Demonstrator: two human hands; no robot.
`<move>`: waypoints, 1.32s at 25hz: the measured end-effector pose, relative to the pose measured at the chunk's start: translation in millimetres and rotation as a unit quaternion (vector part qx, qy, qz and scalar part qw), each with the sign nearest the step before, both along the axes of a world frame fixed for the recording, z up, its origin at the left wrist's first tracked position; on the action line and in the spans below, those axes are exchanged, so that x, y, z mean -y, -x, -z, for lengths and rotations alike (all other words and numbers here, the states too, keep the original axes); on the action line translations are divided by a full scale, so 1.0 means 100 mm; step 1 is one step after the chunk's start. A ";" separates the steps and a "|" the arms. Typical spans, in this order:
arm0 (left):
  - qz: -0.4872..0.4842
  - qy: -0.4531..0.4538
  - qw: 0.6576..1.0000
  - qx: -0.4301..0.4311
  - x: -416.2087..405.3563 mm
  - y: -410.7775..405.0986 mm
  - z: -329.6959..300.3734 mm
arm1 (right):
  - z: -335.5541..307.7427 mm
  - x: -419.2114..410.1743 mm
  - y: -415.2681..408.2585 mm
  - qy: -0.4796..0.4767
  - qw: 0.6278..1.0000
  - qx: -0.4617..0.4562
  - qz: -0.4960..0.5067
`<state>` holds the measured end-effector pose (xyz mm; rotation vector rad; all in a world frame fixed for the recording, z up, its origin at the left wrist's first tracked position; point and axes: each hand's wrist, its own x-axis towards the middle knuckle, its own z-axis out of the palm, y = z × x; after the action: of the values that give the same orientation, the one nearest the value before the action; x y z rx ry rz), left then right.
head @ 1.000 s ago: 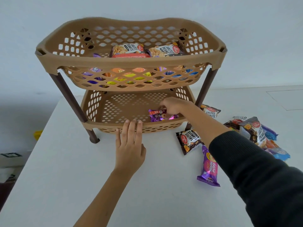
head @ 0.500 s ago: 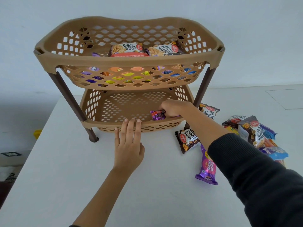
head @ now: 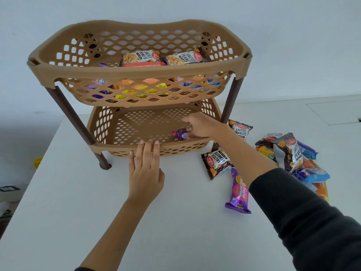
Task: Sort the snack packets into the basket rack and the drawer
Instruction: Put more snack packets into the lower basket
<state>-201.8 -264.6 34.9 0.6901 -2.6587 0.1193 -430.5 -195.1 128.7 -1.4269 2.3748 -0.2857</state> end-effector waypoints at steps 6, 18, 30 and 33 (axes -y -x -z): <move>-0.009 -0.020 1.000 -0.006 -0.07 0.00 -0.05 | -0.04 -0.78 -0.56 0.287 0.958 0.004 -0.007; 0.036 -0.213 0.974 0.065 -1.40 -0.03 0.41 | 0.98 -2.32 -0.79 0.235 0.892 0.040 0.385; 0.031 -0.172 0.979 0.105 -1.50 0.04 0.50 | 0.65 -3.03 -0.19 0.335 0.832 -0.223 0.382; 0.029 -0.174 0.979 0.106 -1.50 0.04 0.49 | 0.56 -3.40 0.16 0.170 0.908 -0.083 0.374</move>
<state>-205.5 -114.5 -13.9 0.7405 -2.9363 -0.3137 -446.3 144.6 72.9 -0.5855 3.0409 -0.8303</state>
